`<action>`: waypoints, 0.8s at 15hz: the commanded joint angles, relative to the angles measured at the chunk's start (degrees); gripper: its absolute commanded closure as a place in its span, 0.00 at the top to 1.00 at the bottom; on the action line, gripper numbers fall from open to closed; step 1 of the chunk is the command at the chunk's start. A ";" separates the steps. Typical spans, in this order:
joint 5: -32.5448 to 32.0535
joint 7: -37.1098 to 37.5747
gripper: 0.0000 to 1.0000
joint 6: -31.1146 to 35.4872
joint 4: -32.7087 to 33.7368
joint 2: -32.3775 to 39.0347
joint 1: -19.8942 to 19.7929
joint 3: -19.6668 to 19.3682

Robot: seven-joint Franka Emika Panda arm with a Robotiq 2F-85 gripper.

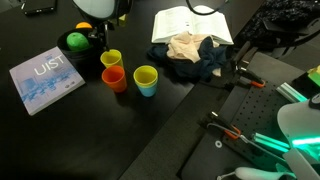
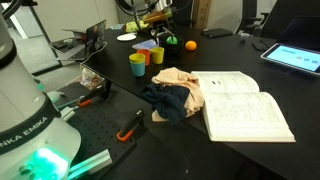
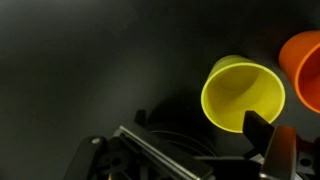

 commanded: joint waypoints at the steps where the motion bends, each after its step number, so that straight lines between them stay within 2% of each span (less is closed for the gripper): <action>1: -2.58 1.46 1.00 0.18 -0.01 0.18 0.01 -0.64; 12: -0.81 0.92 1.00 -2.32 -0.36 0.83 -0.68 0.77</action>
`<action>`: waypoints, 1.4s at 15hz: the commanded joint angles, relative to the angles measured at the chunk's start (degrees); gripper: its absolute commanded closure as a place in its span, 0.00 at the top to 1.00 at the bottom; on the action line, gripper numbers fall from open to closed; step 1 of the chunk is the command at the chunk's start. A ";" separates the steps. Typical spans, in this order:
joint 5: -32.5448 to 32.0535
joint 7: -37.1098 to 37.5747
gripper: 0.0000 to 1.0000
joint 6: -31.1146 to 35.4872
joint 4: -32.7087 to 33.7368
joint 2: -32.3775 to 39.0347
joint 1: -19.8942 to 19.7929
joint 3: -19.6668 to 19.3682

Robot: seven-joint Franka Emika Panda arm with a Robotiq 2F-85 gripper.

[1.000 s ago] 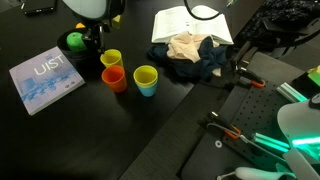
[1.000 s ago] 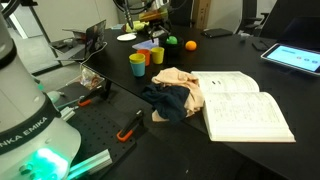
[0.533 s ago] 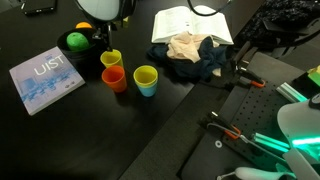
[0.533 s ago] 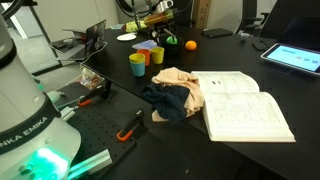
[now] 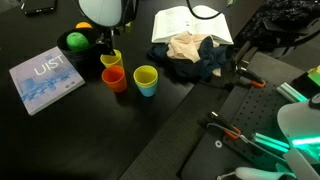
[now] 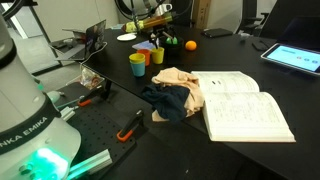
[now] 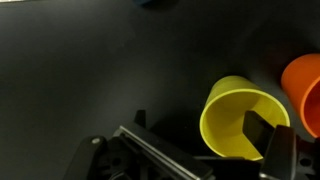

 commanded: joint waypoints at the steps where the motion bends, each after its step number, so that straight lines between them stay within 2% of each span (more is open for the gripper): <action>1: 0.18 0.84 1.00 -1.53 0.23 -0.53 -0.57 0.90; 5: 0.59 1.60 1.00 -2.60 -0.36 -0.83 -0.35 1.49; 13: 5.39 0.64 1.00 -3.69 -0.20 -0.65 -1.47 5.49; 21: 2.93 1.29 1.00 -0.87 1.19 -0.26 -1.00 3.14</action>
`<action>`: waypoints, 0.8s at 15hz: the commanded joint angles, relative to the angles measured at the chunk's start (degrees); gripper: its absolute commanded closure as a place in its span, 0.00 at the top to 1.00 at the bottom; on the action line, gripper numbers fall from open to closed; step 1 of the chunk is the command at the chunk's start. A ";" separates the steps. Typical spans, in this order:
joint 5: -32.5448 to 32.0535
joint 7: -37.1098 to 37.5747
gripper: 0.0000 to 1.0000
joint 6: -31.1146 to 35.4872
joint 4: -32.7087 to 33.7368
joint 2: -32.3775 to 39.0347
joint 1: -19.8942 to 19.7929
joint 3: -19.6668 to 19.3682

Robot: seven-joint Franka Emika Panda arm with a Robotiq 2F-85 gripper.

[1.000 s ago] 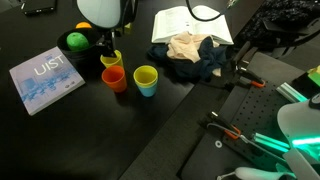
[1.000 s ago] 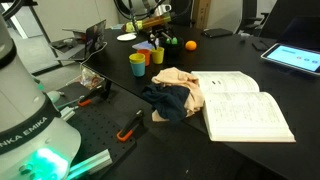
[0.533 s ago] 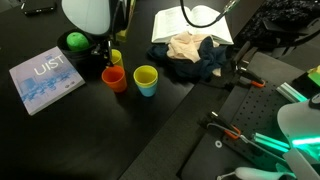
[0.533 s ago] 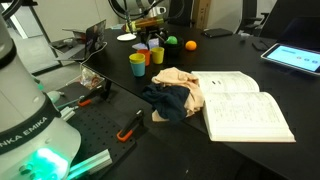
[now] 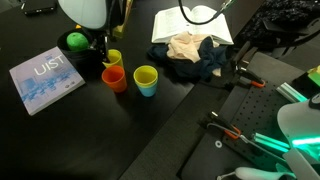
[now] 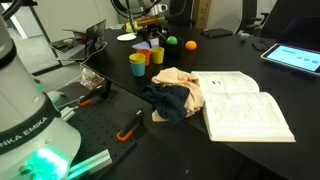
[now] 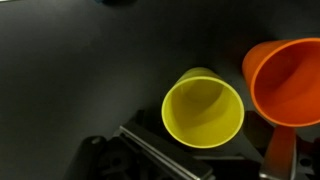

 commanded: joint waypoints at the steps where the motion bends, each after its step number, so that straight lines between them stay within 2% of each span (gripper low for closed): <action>1: -1.17 0.21 1.00 1.80 0.31 -0.16 -0.54 -0.53; 12: -0.37 0.23 1.00 3.77 0.63 1.82 -1.34 -0.57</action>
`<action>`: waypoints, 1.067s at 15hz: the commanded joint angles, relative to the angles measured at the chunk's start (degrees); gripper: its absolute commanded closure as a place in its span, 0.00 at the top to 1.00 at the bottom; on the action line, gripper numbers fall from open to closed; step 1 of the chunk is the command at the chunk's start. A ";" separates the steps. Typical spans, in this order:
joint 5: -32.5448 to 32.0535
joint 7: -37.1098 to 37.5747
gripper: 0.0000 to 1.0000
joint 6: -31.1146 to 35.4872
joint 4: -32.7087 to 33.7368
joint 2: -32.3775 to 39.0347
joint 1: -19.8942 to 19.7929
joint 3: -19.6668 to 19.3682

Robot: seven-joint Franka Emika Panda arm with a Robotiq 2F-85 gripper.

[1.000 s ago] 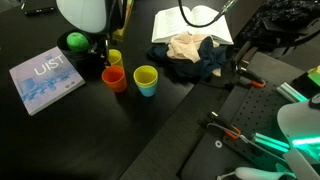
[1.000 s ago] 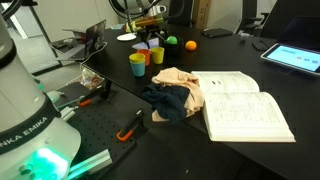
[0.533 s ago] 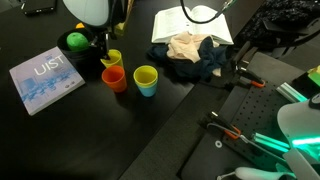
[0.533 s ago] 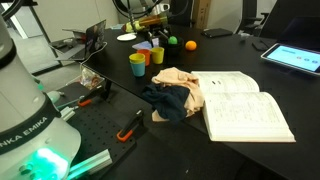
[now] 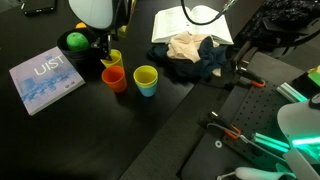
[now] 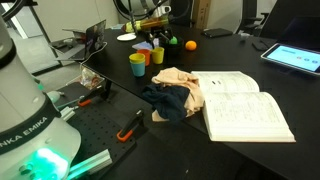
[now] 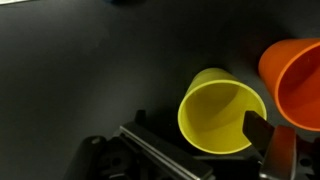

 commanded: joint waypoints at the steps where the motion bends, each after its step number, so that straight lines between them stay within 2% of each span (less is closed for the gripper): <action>1: -0.14 0.17 1.00 1.68 0.89 1.41 -0.33 0.03; 13: 0.91 -0.20 1.00 3.33 2.37 6.34 -0.83 0.05; 14: 0.93 -0.14 0.94 3.35 2.52 6.43 -0.81 0.00; 15: 0.90 -0.01 0.74 3.47 2.60 6.44 -0.75 -0.09; 16: 0.89 0.01 0.68 3.66 2.69 6.48 -0.75 -0.10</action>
